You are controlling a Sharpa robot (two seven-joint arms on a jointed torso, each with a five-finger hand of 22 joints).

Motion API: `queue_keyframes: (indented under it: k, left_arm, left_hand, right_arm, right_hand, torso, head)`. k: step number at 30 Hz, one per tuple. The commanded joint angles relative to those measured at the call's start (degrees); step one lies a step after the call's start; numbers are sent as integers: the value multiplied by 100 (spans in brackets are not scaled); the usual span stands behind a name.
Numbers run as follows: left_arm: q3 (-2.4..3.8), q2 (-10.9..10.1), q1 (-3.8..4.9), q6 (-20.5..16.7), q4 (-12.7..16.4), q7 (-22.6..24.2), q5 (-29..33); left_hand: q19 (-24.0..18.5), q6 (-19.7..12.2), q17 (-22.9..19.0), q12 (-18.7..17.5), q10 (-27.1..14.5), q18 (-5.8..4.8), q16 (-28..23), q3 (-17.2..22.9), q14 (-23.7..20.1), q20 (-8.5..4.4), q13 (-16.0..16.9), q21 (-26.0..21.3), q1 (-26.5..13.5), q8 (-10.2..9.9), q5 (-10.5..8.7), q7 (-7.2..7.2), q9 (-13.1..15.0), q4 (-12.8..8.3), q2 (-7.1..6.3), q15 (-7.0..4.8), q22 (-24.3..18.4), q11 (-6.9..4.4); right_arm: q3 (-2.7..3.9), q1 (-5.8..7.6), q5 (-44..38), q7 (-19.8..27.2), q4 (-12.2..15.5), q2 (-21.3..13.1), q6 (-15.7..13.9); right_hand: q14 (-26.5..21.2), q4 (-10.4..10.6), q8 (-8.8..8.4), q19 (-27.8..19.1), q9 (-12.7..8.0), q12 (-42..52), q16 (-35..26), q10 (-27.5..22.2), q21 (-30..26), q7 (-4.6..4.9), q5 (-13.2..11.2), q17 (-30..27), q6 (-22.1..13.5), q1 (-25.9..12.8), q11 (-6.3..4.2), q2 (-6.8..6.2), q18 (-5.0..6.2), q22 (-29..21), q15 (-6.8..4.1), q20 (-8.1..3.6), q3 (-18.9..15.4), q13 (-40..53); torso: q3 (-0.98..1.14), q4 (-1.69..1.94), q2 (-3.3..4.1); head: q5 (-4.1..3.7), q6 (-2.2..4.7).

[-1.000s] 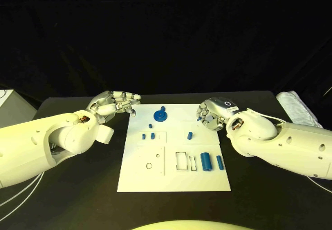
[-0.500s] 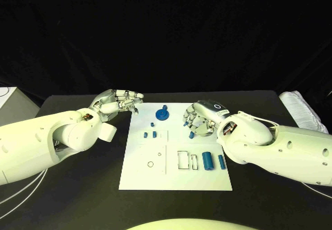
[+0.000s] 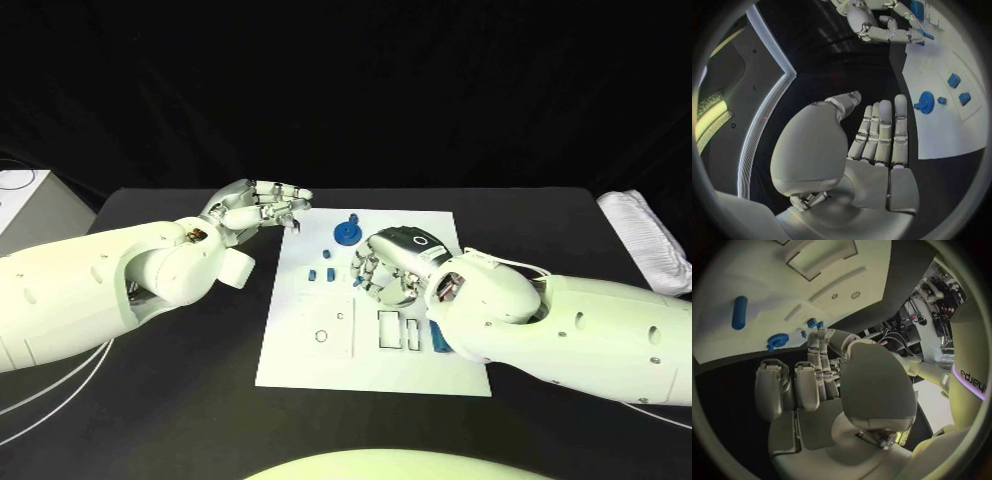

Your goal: Assemble the parts on the task board

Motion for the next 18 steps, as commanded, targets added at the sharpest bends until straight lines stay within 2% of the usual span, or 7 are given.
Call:
queue_keyframes:
  k: [1,10,18]
  left_arm:
    - [6,10,7,98,35,16,-7]
    - [6,14,7,102,48,9,-12]
    - [6,15,8,113,51,-4,-13]
  left_hand:
    - [39,-36,6,-23,-38,78,-24,-43,29,3,-4,-24,13,5,-32,14,-7,0,56,1,-9,-17]
    - [39,-36,6,-23,-38,78,-24,-43,29,3,-4,-24,13,5,-32,14,-7,0,56,1,-9,-17]
    - [39,-36,6,-23,-38,78,-24,-43,29,3,-4,-24,13,5,-32,14,-7,0,56,1,-9,-17]
  right_arm:
    - [-12,-59,-141,7,-31,78,179]
    - [-40,-208,-174,-11,-91,312,252]
    - [-64,-265,-196,-48,-150,400,378]
  right_hand:
    - [256,15,13,242,11,-40,-7,-5,-30,-11,-21,-5,33,-38,22,11,-64,895,-33,-17,-17,-6]
    - [254,14,11,239,13,-40,-10,-8,-40,-9,-20,-11,28,-34,22,16,-62,890,-33,-18,-16,-8]
    - [254,16,8,236,15,-41,-12,-10,-49,-7,-20,-13,24,-36,24,20,-60,885,-33,-18,-18,-10]
  torso:
    - [2,-5,1]
    - [4,-2,4]
    - [3,-6,6]
  head:
    - [46,-30]
    - [128,-98]
    - [170,-145]
